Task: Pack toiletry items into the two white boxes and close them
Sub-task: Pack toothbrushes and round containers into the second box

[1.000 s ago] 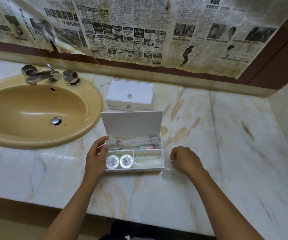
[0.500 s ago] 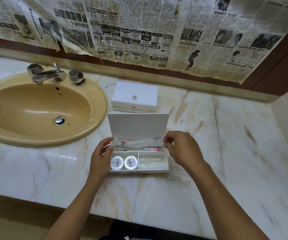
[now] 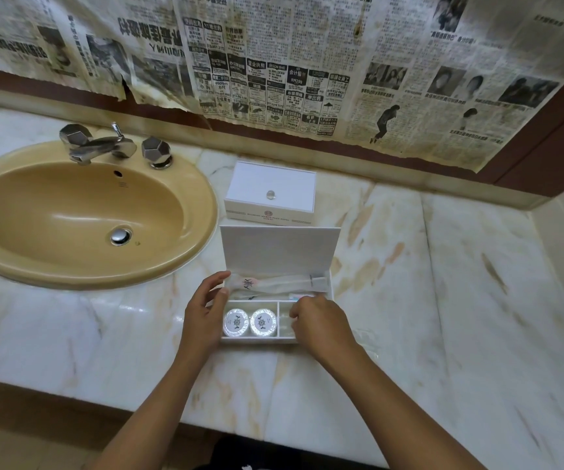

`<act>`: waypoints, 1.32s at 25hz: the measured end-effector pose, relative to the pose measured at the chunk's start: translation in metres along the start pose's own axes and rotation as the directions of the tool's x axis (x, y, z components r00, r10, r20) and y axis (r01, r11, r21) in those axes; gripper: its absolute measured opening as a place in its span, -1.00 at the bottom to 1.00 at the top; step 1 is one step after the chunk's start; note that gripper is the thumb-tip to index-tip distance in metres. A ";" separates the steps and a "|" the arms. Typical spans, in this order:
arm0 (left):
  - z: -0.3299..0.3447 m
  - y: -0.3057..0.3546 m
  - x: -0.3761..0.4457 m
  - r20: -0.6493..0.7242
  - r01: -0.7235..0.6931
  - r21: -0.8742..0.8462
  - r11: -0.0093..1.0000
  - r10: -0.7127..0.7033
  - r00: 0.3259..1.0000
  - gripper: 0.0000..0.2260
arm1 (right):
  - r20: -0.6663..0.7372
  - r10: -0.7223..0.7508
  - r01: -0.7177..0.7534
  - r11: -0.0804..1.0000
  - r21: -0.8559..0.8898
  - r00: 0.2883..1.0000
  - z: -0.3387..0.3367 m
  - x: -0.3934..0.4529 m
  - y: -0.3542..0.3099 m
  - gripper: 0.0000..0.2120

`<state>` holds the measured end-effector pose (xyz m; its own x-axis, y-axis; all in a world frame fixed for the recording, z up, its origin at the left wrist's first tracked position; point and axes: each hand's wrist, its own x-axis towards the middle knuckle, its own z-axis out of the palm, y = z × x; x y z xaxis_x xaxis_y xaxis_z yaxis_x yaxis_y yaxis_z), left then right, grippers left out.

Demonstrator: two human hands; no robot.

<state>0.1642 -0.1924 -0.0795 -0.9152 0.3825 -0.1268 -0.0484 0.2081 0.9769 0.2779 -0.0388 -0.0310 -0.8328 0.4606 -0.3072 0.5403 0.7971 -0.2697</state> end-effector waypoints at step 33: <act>0.002 -0.005 0.001 -0.017 -0.019 0.043 0.999 0.020 1.000 -0.75 | 0.102 0.252 -0.263 0.959 0.109 0.962 -0.001 -0.012 0.085 -0.76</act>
<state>0.1643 -0.1916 -0.0846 -0.9227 0.3713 -0.1042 -0.0134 0.2391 0.9709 0.3334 0.0242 -0.0492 -0.6530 0.6044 -0.4563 0.7498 0.6007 -0.2773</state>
